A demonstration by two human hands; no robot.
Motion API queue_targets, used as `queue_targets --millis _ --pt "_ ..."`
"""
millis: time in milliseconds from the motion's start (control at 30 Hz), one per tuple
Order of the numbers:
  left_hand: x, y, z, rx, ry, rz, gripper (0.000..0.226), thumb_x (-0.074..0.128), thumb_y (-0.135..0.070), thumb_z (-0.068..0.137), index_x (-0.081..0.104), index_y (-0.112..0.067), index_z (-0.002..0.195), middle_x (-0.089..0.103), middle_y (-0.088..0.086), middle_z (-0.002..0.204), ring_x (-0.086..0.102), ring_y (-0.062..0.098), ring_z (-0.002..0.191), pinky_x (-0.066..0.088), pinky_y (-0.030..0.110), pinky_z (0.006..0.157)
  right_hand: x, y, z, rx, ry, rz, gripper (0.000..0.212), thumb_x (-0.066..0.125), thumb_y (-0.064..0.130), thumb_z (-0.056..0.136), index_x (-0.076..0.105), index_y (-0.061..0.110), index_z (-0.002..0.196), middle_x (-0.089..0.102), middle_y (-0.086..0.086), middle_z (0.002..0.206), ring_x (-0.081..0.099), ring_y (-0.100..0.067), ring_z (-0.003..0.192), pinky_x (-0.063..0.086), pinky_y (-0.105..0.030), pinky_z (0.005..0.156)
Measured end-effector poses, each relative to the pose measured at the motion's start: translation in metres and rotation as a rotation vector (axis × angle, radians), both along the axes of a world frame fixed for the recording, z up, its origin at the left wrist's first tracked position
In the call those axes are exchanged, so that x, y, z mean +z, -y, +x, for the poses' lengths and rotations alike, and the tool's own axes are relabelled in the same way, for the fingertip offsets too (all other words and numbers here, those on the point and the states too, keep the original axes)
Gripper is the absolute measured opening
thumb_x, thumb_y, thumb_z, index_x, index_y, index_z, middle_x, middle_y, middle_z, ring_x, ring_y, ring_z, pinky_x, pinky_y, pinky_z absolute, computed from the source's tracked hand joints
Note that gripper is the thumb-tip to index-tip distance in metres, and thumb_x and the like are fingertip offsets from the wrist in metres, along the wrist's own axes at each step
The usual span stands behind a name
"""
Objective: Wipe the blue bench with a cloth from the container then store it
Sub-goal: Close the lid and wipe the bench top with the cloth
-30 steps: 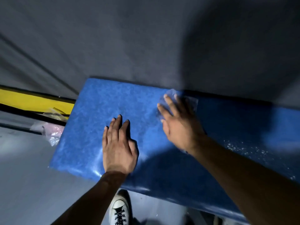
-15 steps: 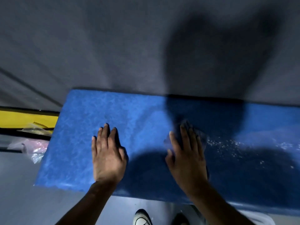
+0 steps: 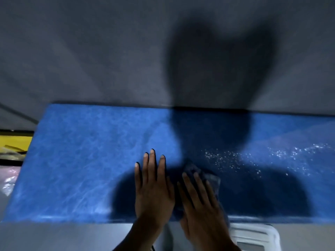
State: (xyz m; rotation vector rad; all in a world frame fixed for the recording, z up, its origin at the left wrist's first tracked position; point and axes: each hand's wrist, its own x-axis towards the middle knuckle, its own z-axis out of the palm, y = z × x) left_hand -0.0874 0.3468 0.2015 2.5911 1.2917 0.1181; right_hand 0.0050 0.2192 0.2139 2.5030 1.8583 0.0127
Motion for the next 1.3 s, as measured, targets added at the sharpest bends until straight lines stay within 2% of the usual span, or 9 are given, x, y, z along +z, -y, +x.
queue_targets --millis 133,267,500,667,767,933,1133,1200,1300 --pt "-0.002 -0.001 -0.001 0.017 -0.013 0.017 0.062 0.043 -0.03 0.094 0.043 -0.014 0.154 0.028 0.017 0.169 0.021 0.032 0.159 0.016 0.058 0.128 0.008 -0.024 0.043 0.203 -0.031 -0.077 0.074 0.059 0.038 0.077 0.048 0.018 0.148 0.034 -0.005 0.163 0.03 -0.034 0.15 0.03 -0.055 0.117" --pt "-0.005 0.001 0.0 0.021 0.01 0.044 0.061 0.042 -0.029 0.094 0.046 -0.014 0.153 0.029 0.017 0.169 0.025 0.032 0.158 0.019 0.058 0.127 0.006 -0.066 0.088 0.216 -0.046 -0.128 0.075 0.051 0.037 0.08 0.037 0.025 0.153 0.021 -0.004 0.168 0.018 -0.033 0.154 0.018 -0.055 0.122" --pt "-0.004 0.003 0.003 0.041 0.008 0.09 0.06 0.042 -0.029 0.093 0.049 -0.014 0.151 0.033 0.016 0.167 0.028 0.032 0.157 0.021 0.057 0.127 -0.001 -0.116 0.138 -0.051 -0.006 -0.006 0.069 0.047 0.036 0.075 0.053 0.022 0.143 0.042 -0.011 0.157 0.042 -0.04 0.142 0.028 -0.057 0.116" --pt "-0.006 0.005 0.003 0.057 0.018 0.135 0.057 0.042 -0.028 0.096 0.05 -0.014 0.15 0.035 0.015 0.167 0.03 0.031 0.157 0.023 0.058 0.126 -0.003 -0.119 0.142 -0.318 -0.092 0.008 0.069 0.047 0.042 0.082 0.05 0.016 0.146 0.034 -0.021 0.16 0.033 -0.047 0.145 0.023 -0.061 0.117" --pt "-0.007 0.005 0.003 0.062 0.015 0.139 0.057 0.041 -0.029 0.096 0.049 -0.014 0.15 0.035 0.015 0.167 0.029 0.03 0.157 0.022 0.056 0.127 -0.002 -0.103 0.133 -0.425 -0.097 -0.015 0.071 0.046 0.045 0.086 0.044 0.014 0.149 0.025 -0.024 0.163 0.028 -0.047 0.147 0.018 -0.058 0.119" --pt "-0.005 0.006 0.004 0.063 0.03 0.11 0.059 0.038 -0.029 0.095 0.048 -0.012 0.151 0.033 0.015 0.167 0.028 0.031 0.157 0.019 0.056 0.128 0.01 -0.032 0.113 -0.42 -0.139 0.015 0.07 0.049 0.041 0.082 0.05 0.013 0.146 0.032 -0.026 0.159 0.035 -0.048 0.143 0.027 -0.056 0.118" --pt "-0.002 0.011 0.009 0.092 0.061 0.053 0.059 0.036 -0.032 0.095 0.048 -0.014 0.15 0.033 0.014 0.168 0.025 0.029 0.158 0.016 0.056 0.128 0.021 0.052 0.095 -0.335 -0.152 -0.024 0.066 0.06 0.036 0.081 0.055 0.014 0.143 0.033 -0.021 0.161 0.035 -0.042 0.146 -0.001 -0.048 0.126" --pt "-0.001 0.018 0.018 0.091 0.082 0.045 0.059 0.037 -0.034 0.096 0.05 -0.013 0.149 0.034 0.013 0.167 0.026 0.028 0.158 0.014 0.055 0.129 0.021 0.074 0.096 -0.294 -0.155 -0.015 0.064 0.059 0.036 0.079 0.059 0.015 0.139 0.037 -0.019 0.159 0.04 -0.041 0.144 -0.003 -0.046 0.126" --pt "0.0 0.037 0.043 -0.013 0.142 0.081 0.055 0.043 -0.031 0.097 0.055 -0.011 0.146 0.04 0.014 0.164 0.033 0.029 0.155 0.021 0.057 0.127 0.019 0.095 0.102 -0.228 -0.154 0.019 0.063 0.061 0.033 0.076 0.063 0.017 0.136 0.041 -0.014 0.158 0.044 -0.039 0.142 0.005 -0.048 0.126"
